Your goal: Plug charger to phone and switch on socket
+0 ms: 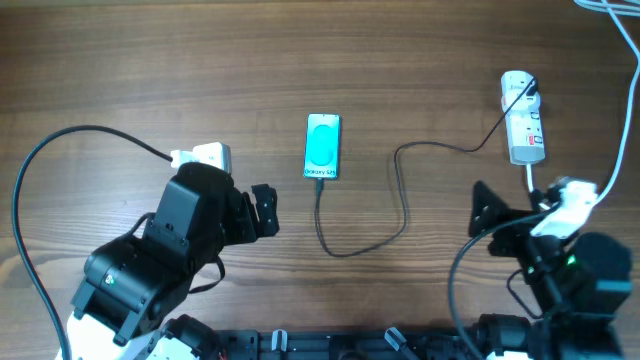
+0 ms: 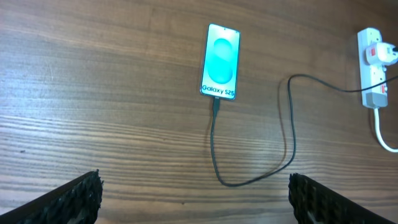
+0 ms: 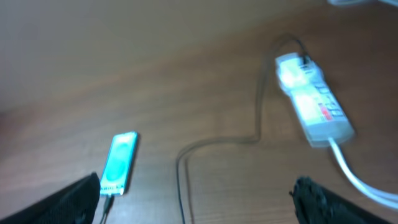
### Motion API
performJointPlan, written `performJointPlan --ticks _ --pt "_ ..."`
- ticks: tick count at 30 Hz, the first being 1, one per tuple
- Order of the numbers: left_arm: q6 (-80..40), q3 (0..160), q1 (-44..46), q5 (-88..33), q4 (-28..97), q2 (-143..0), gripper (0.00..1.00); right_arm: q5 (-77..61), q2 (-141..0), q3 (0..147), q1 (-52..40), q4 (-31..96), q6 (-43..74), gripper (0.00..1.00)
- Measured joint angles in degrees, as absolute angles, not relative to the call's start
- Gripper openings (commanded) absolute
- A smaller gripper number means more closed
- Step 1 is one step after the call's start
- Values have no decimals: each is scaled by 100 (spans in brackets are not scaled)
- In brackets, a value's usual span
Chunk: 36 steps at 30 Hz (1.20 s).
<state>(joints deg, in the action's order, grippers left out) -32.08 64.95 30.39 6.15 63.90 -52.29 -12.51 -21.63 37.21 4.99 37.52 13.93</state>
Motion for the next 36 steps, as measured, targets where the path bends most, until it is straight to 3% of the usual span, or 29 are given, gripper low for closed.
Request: performJointPlan --ticks 9,19,29,36 --pt "-3208 6490 3039 615 6390 -5229 100 -1929 -661 1518 281 1422 1033 100" --pt "-3208 6490 3039 617 6390 -5229 100 -1527 -115 1061 -237 1039 729 100" --pt "-3208 6490 3039 617 6392 -5229 100 -1385 -99 322 -244 -351 410 100" --pt "-3208 6490 3039 617 6392 -5229 100 -1361 -97 86 -108 -620 405 100"
